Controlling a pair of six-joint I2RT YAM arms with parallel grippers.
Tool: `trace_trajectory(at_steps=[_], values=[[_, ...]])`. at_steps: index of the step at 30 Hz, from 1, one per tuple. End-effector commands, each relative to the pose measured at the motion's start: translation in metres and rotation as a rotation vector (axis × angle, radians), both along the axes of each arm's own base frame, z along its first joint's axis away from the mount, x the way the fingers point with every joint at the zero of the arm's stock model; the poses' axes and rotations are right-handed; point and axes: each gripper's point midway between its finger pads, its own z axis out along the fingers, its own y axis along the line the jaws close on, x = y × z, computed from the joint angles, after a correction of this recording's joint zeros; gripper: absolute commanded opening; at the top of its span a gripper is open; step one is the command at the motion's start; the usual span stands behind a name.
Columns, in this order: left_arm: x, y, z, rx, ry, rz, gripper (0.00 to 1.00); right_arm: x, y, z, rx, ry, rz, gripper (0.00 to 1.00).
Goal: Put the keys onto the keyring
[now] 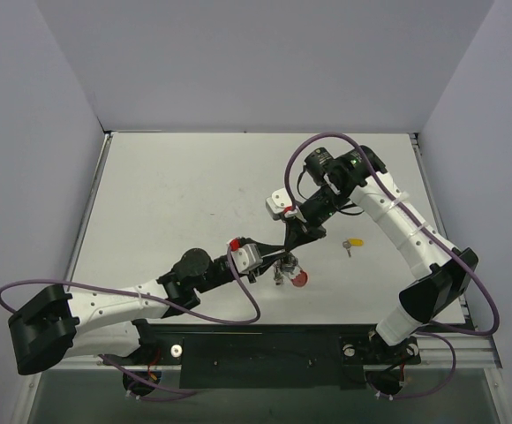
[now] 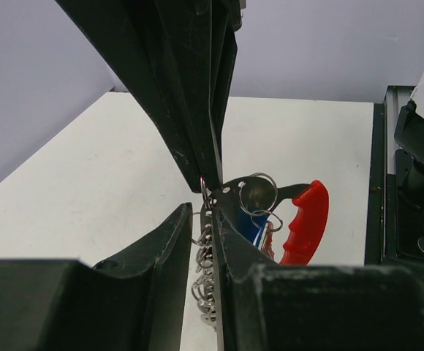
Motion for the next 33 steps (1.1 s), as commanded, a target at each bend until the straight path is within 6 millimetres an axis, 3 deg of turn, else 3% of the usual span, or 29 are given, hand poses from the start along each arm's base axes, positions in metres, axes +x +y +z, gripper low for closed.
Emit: trace_trajectory(at_steps=[1, 12, 33], values=[[0.005, -0.004, 0.022, -0.054, -0.008, 0.024, 0.27, -0.04, -0.017, 0.014, -0.018, 0.157, -0.006, 0.0], [-0.002, -0.003, 0.041, -0.11, -0.025, -0.001, 0.27, -0.04, -0.017, 0.011, -0.02, 0.162, -0.012, 0.0], [-0.012, -0.002, 0.034, -0.102, 0.006, -0.036, 0.27, -0.035, -0.017, 0.012, -0.003, 0.168, -0.037, 0.0]])
